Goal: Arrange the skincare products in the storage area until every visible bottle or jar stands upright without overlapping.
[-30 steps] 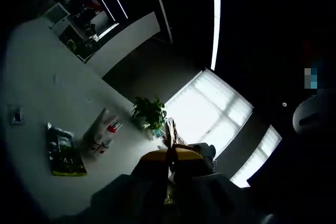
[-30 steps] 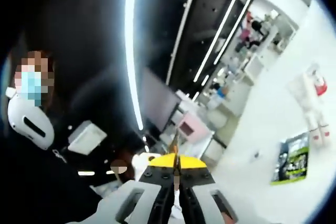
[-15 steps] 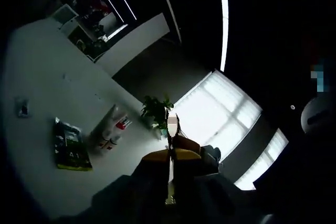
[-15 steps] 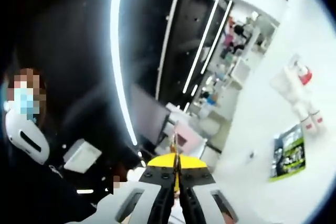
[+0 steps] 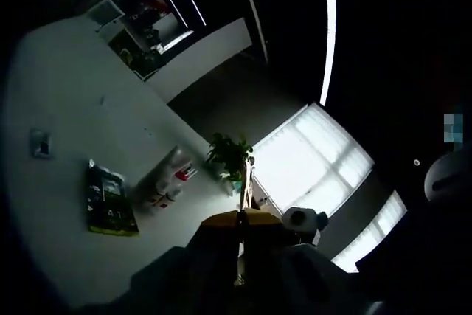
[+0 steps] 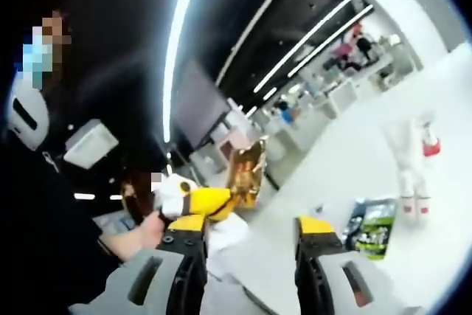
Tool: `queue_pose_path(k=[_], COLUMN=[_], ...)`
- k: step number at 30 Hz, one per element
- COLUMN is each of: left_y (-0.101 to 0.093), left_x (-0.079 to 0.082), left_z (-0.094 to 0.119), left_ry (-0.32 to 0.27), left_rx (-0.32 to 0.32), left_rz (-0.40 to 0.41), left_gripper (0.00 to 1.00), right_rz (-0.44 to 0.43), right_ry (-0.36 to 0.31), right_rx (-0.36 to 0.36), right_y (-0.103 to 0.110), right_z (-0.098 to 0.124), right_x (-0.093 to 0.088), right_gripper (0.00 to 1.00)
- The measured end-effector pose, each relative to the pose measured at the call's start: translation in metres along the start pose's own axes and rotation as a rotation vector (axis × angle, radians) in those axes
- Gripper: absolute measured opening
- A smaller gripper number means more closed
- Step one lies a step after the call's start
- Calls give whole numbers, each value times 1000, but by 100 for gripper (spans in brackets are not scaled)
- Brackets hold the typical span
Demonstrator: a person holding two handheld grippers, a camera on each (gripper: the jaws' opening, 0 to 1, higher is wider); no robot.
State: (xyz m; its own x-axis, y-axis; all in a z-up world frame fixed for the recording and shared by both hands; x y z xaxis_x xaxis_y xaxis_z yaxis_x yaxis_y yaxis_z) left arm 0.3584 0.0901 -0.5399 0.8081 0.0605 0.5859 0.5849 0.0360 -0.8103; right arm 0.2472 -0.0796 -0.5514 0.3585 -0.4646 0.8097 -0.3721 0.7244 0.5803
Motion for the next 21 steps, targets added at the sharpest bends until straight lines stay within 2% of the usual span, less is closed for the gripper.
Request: queue_pose_path(k=[5,9,13,18,20,21], left_y=[9,18,25,34,36,37], left_x=[0,-2,-2,-2,-2,-2], left_z=[1,2,2,1,0,-1], left_ry=[11,44,65,96,117,127], left_rx=[24,66,83,124,147,154], left_rz=[18,13,23,31,8,1], left_gripper=[0,0,0,0,0,0], right_rz=[63,146,145,194,194,225], right_ry=[53,129,140,169,180,181], right_rx=[-57,-117,-141,-173,-182,-194], right_y=[-7,-15,-19,-23,-25,-26], right_z=[7,14,17,19,20,21], right_x=[-6,-16,-31,-45,-45,-42], right_gripper=[59,67,78,78,79,79])
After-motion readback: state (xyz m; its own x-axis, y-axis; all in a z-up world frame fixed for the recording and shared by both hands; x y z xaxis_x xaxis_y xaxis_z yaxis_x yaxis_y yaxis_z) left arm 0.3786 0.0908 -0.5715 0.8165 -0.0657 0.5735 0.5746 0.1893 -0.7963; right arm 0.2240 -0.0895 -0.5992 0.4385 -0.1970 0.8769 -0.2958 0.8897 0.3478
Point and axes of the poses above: the point that each gripper's makers call its tool centre point, and the gripper's own axes: z roughly backward along the fingers, y roughly to its left, x roughly out of its top, the point moved 10 cm from there along z, roughly backward along the fingers, and after that the axes turned 1 degree about y, right-handed, at the moved point
